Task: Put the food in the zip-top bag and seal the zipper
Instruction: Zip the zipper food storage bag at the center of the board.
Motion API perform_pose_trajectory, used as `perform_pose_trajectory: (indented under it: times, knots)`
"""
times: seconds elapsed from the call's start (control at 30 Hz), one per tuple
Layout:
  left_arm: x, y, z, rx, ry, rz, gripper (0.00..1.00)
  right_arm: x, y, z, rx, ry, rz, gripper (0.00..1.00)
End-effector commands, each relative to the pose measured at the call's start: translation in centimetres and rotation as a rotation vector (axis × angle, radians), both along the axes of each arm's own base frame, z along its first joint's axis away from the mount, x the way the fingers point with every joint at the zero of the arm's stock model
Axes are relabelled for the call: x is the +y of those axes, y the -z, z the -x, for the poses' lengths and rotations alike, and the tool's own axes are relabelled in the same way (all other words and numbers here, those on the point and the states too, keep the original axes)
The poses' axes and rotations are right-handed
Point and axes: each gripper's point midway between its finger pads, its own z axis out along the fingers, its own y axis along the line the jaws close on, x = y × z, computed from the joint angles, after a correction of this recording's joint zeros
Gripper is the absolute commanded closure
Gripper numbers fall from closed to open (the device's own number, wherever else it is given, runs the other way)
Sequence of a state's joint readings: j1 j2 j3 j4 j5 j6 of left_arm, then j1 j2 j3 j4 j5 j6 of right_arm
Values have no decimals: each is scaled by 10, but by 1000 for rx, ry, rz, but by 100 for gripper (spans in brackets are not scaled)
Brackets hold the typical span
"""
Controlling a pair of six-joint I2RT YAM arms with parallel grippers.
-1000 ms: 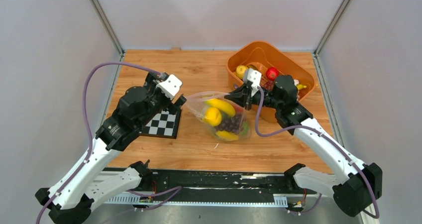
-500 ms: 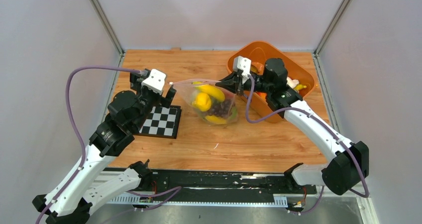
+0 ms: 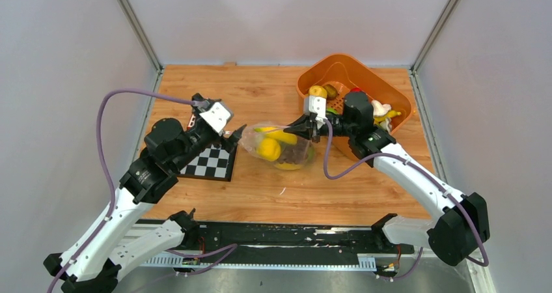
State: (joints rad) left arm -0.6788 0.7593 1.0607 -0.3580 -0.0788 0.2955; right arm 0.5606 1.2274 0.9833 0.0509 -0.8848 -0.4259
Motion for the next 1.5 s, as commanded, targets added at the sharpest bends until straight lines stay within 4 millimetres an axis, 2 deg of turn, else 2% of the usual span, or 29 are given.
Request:
perform_pose_trajectory:
  times: [0.0, 0.17, 0.33, 0.6, 0.77, 0.9, 1.0, 1.1, 1.23, 1.33, 1.43, 1.47]
  knots:
    - [-47, 11, 30, -40, 355, -101, 0, -1, -26, 9, -90, -34, -41, 100]
    - [-68, 38, 28, 46, 477, -221, 0, -1, -25, 13, -77, -50, -39, 100]
    - [-83, 48, 30, 58, 571, -252, 0, -3, -24, 14, -76, -43, -35, 100]
    - [-90, 62, 8, 134, 516, -270, 1, -4, -27, 16, -77, -46, -37, 100]
    - [-92, 65, -1, 154, 495, -272, 7, -4, -28, 18, -78, -50, -38, 100]
    - [-95, 72, -2, 181, 509, -294, 18, -4, -30, 20, -83, -55, -43, 100]
    - [-97, 76, -4, 198, 510, -302, 32, -5, -30, 21, -81, -57, -44, 100]
    - [-98, 77, -3, 202, 520, -302, 49, -5, -29, 20, -78, -49, -41, 100]
    - [-97, 75, -3, 190, 515, -300, 76, -6, -27, 17, -78, -34, -39, 100]
    - [-97, 74, -5, 186, 509, -298, 83, -5, -29, 14, -80, -23, -42, 100]
    - [-98, 72, -7, 186, 498, -290, 98, -5, -32, 9, -76, 3, -49, 100]
    - [-98, 72, -9, 182, 488, -287, 100, -5, -33, 6, -74, 16, -52, 99]
